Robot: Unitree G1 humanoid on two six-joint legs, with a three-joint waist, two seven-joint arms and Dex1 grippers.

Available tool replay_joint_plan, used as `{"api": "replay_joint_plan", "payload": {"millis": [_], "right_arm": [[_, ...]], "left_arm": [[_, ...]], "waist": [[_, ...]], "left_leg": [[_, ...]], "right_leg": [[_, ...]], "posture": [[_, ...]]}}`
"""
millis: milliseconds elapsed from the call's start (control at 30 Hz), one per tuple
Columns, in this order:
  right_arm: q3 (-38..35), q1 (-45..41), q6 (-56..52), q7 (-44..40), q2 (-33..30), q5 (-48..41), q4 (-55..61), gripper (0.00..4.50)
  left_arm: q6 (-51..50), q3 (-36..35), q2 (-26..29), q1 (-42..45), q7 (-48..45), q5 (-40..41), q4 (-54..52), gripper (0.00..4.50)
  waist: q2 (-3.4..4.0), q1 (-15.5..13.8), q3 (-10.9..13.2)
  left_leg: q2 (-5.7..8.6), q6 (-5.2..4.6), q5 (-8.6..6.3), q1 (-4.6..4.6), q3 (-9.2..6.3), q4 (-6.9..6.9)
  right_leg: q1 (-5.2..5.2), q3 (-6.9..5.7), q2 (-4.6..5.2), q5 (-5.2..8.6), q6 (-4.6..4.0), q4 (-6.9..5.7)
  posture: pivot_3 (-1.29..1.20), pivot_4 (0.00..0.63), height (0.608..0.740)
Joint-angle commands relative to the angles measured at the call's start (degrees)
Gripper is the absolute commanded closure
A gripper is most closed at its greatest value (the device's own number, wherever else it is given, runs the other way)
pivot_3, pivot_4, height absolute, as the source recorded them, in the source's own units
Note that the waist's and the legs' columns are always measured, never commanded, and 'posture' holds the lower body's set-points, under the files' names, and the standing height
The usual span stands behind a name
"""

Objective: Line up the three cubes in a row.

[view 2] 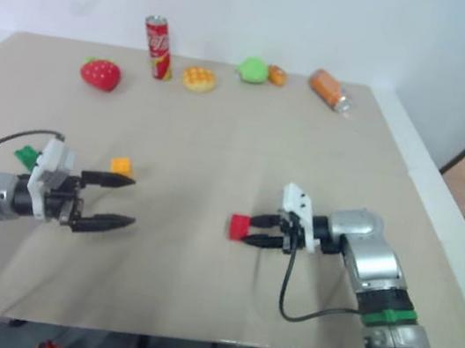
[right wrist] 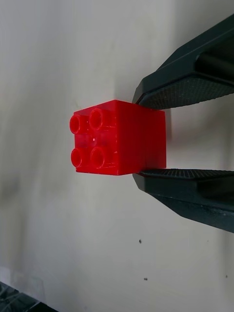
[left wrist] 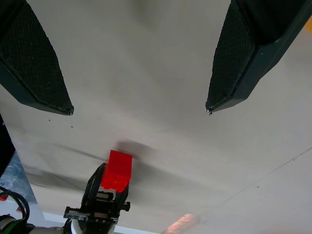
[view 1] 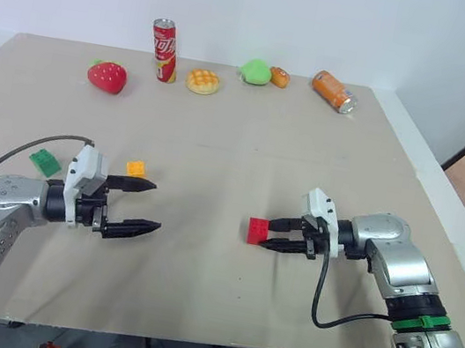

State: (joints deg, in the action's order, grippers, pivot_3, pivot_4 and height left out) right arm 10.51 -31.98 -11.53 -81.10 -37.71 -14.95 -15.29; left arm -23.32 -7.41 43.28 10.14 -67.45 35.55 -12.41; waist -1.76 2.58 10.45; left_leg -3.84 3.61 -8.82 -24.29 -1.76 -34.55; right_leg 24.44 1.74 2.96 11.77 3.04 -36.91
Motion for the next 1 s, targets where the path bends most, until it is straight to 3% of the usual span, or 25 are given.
{"api": "replay_joint_plan", "payload": {"millis": [33, 400, 833, 900, 1000], "right_arm": [[-2.4, -1.7, 2.3, -0.6, -0.9, -0.3, -2.9, 3.33], [-1.4, -7.8, 8.6, -1.5, 0.9, 2.1, -15.5, 3.33], [0.1, -10.1, 13.1, -1.2, 5.9, 4.8, -21.7, 3.33], [-0.5, -11.4, 13.9, 0.1, 6.8, 5.2, -24.4, 2.23], [-1.0, -12.5, 15.1, 1.2, 7.5, 5.9, -26.7, 1.22]], "left_arm": [[-1.0, -2.6, 0.8, -1.2, 1.0, 1.9, -3.2, 0.0], [-2.2, -4.6, 0.1, -3.5, 4.0, 3.5, -5.6, 0.0], [-3.7, -8.2, 1.0, -6.3, 7.2, 5.5, -8.6, 0.0], [-4.1, -8.9, 1.0, -6.8, 7.8, 5.9, -9.1, 0.0], [-4.8, -10.0, 0.8, -7.1, 9.2, 6.8, -9.5, 0.0]], "waist": [[0.0, 0.0, 0.0], [0.01, 0.0, 0.0], [0.0, 0.2, 0.0], [-0.01, 0.3, 0.0], [0.0, 0.2, 0.0]], "left_leg": [[0.0, 0.0, 0.0, 0.0, 0.0, 0.01], [0.0, -0.01, 0.0, 0.03, 0.0, -0.01], [-0.01, -0.01, 0.01, 0.09, 0.0, 0.0], [-0.02, -0.01, 0.01, 0.14, -0.01, 0.0], [-0.02, -0.02, 0.01, 0.17, -0.01, 0.0]], "right_leg": [[0.01, 0.0, 0.0, 0.0, 0.0, 0.0], [0.0, 0.0, -0.01, -0.02, -0.02, -0.01], [-0.02, 0.0, -0.03, -0.04, -0.05, -0.03], [-0.02, 0.0, -0.04, -0.05, -0.06, -0.07], [-0.01, 0.01, -0.05, -0.09, -0.12, -0.08]], "posture": [[0.0, 0.15, 0.74], [0.0, 0.15, 0.74], [0.0, 0.15, 0.74], [0.0, 0.15, 0.74], [0.0, 0.15, 0.74]]}}
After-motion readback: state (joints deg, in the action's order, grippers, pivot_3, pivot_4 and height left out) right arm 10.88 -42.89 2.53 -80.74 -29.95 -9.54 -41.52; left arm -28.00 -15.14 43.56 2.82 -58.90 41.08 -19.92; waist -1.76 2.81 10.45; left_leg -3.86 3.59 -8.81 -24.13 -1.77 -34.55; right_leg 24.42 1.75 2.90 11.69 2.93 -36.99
